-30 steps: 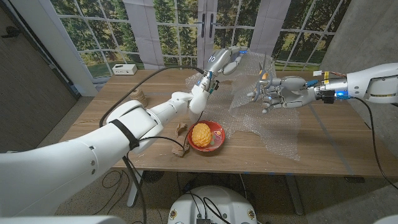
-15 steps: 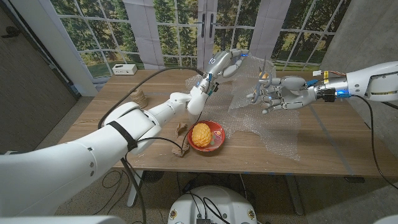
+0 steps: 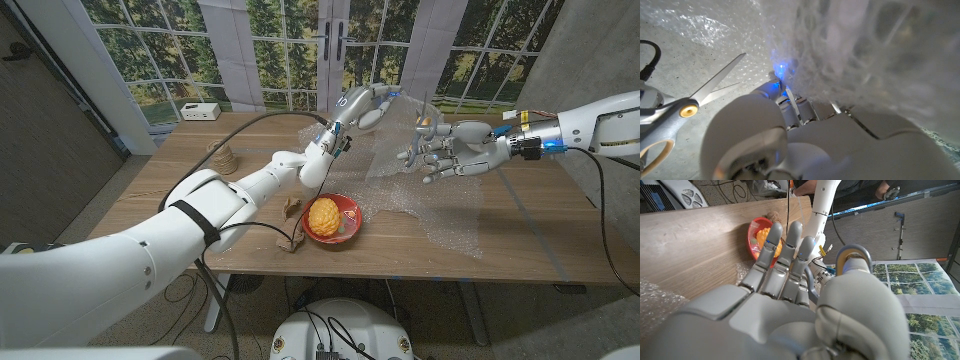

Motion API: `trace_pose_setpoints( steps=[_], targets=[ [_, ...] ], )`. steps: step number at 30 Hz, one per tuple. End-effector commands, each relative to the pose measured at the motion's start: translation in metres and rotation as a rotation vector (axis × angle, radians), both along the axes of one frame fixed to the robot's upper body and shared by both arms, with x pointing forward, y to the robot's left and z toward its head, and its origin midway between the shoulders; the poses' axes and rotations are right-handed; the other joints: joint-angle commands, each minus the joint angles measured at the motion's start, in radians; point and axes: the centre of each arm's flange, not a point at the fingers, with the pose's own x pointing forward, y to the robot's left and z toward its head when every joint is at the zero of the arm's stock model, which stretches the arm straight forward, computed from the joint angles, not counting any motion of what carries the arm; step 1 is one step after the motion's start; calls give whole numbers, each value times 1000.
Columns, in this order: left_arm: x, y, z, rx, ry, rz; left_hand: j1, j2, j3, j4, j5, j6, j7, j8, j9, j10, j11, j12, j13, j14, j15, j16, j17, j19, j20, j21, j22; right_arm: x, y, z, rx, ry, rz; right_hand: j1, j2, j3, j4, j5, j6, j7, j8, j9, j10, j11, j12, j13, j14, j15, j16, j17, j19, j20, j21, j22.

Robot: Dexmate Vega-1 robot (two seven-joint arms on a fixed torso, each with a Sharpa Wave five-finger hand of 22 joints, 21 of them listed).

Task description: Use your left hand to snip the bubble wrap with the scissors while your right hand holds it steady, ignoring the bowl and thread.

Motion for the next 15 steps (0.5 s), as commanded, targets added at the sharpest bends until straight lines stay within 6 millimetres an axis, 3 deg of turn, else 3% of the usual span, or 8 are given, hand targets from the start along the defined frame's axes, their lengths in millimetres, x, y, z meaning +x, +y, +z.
trace_pose_setpoints(
  steps=[1,15],
  targets=[
    [-1,-2,-4,9,0,-7,-4,2,8,-2,2,4,0,-1,-3,2,5,-3,5,1,-10,7,1,-5,-94,9,-2,-1,-1,3,-4,9,6,-5,4,-4,-1,3,-20,30,2,0,8,-3,5,8,11,-100,-2,2,11,3,-4,2],
    [-1,-5,-6,6,7,-8,-7,2,11,-3,2,2,0,-1,-23,2,5,-12,5,-1,-10,10,-2,-11,-93,15,-2,5,-8,-1,3,47,13,-9,8,-8,-1,3,-20,34,3,0,12,1,2,2,15,-100,-5,1,15,4,-8,2]
  ],
)
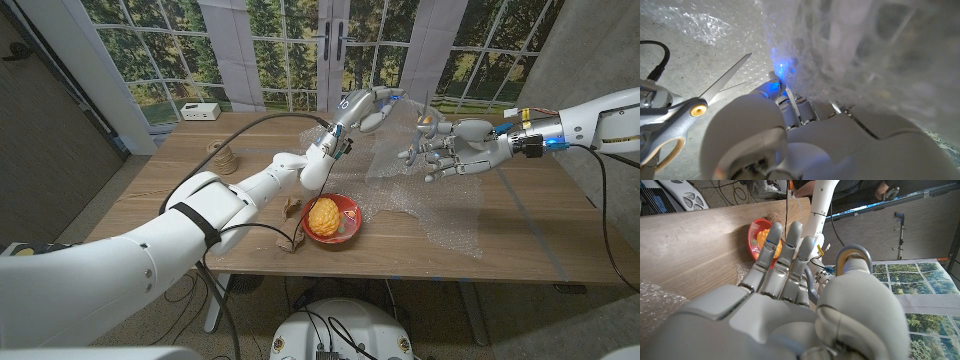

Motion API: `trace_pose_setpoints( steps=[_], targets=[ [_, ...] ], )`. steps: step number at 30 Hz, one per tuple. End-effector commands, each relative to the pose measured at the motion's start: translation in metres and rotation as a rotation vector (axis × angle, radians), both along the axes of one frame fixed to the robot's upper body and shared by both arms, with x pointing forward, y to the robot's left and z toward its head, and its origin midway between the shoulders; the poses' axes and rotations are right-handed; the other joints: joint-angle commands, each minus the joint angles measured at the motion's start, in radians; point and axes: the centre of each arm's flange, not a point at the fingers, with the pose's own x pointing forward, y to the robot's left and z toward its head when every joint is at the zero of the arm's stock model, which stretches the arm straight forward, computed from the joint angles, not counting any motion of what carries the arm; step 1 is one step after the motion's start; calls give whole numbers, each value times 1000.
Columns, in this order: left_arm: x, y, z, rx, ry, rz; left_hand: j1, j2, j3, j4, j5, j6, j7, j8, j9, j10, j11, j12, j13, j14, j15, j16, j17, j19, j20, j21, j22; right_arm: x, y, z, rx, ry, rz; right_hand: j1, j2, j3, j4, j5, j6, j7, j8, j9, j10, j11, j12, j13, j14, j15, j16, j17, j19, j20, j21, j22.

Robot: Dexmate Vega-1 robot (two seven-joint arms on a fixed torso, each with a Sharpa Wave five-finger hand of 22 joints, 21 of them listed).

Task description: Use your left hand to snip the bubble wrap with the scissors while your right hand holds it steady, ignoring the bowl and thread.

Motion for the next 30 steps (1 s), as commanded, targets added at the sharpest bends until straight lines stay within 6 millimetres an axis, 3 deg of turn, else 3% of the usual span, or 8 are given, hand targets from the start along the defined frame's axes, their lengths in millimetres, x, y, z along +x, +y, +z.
trace_pose_setpoints(
  steps=[1,30],
  targets=[
    [0,-2,-2,-1,6,-1,-8,2,6,2,2,2,0,-1,-4,2,5,-6,0,-3,-10,5,1,-9,-91,7,1,3,-6,-1,2,24,4,-6,4,-8,0,3,-19,28,3,0,11,4,2,1,12,-100,-1,1,10,-2,-4,2],
    [-6,10,-10,-23,-6,-38,-17,2,13,8,4,-1,-1,2,-37,-5,0,-17,11,-10,-10,12,-2,-18,-90,12,-1,3,-7,1,-36,92,-6,-19,8,-18,3,3,-22,45,2,-1,30,6,-10,-28,24,-100,-13,-18,19,-4,-13,2]
  ],
)
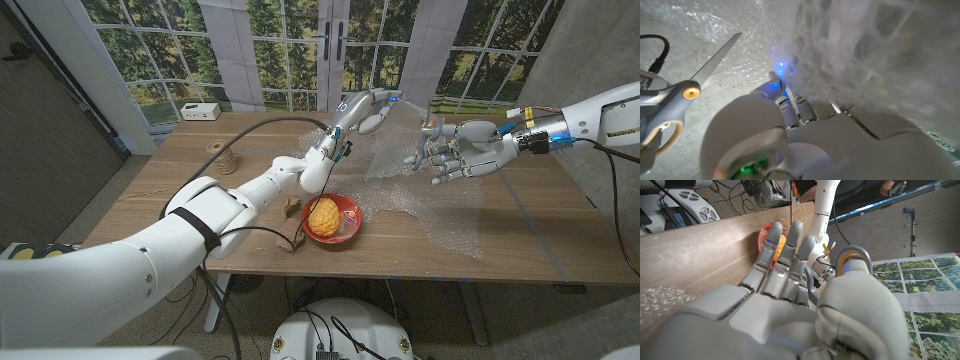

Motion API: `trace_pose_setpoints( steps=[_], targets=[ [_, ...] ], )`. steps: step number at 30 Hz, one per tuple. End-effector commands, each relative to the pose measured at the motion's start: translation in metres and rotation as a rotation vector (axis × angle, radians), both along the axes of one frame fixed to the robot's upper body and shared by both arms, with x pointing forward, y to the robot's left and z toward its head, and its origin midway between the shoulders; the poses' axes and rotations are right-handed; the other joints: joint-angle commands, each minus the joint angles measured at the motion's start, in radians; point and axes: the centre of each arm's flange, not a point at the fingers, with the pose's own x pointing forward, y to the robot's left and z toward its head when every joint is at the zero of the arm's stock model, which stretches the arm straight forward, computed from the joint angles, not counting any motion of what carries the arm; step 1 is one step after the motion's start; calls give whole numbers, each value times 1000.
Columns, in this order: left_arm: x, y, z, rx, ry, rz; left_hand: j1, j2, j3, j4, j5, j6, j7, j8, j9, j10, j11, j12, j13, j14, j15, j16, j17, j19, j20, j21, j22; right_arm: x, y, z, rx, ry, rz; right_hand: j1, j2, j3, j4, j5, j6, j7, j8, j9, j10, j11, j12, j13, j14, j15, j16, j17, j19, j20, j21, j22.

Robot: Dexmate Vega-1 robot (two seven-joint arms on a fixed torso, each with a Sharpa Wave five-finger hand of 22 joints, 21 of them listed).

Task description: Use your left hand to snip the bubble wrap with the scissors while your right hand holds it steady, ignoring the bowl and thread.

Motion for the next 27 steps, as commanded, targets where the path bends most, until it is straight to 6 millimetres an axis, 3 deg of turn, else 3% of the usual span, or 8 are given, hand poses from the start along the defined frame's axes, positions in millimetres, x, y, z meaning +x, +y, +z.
trace_pose_setpoints(
  steps=[1,27],
  targets=[
    [-6,5,-3,-4,-14,-29,-10,-1,6,2,4,-1,-1,2,-2,-5,1,-7,2,-5,-12,7,2,-6,-96,4,1,-1,2,1,-4,4,2,-10,-1,-6,-2,3,-31,36,2,3,11,-1,-4,0,9,-93,-2,1,9,-5,-2,2],
    [-11,-2,-8,23,-26,-54,-10,0,5,-3,4,-5,0,2,-26,4,-1,-15,8,-10,-11,15,-1,-13,-96,17,-4,-3,-3,-1,-27,18,0,-14,3,-11,-1,4,-34,37,2,3,9,2,-4,3,15,-93,-4,1,14,-5,-8,2]
  ],
)
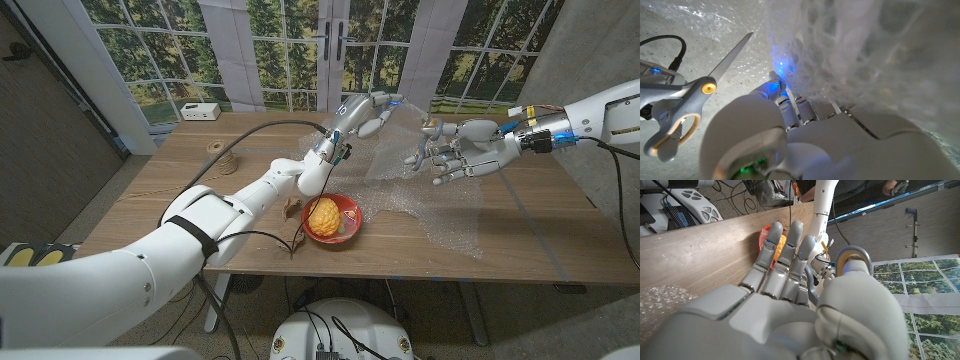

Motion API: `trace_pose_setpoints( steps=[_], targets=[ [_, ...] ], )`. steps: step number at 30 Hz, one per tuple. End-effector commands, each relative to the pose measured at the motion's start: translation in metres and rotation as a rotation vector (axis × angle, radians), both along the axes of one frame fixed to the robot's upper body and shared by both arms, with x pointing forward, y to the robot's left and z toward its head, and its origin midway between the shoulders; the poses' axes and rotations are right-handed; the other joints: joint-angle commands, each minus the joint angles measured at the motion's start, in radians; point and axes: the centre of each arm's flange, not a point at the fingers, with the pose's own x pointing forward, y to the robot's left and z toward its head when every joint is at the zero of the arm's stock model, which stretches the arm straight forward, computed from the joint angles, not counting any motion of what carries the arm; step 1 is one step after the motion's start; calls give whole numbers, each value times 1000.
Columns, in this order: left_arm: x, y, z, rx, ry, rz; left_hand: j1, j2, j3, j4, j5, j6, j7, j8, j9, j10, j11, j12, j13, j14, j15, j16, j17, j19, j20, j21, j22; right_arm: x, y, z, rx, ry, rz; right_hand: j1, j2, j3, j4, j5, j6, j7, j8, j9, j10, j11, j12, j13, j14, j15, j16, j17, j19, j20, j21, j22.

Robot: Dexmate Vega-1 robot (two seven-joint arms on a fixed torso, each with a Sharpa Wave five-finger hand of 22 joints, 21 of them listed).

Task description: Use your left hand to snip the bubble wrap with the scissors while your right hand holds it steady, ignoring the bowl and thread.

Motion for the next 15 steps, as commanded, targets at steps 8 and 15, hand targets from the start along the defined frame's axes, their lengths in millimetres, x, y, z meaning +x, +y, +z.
trace_pose_setpoints(
  steps=[8,15],
  targets=[
    [-6,-2,-1,-4,-1,-38,-8,4,5,-1,4,-7,0,3,-8,0,-3,-8,12,-6,-17,6,-2,-7,-96,8,-2,5,-4,-3,-23,32,7,-6,-1,-4,-3,4,-34,36,2,3,8,2,-6,-1,12,-97,-1,2,7,3,-3,2],
    [-5,-1,-2,-8,9,-44,-10,3,8,2,5,-6,0,4,-12,0,-2,-13,9,-10,-17,5,-5,-10,-95,9,1,8,-4,-2,-27,30,2,-5,1,-5,-4,5,-34,32,2,3,10,3,-3,4,13,-96,-1,2,6,2,-6,2]
  ],
)
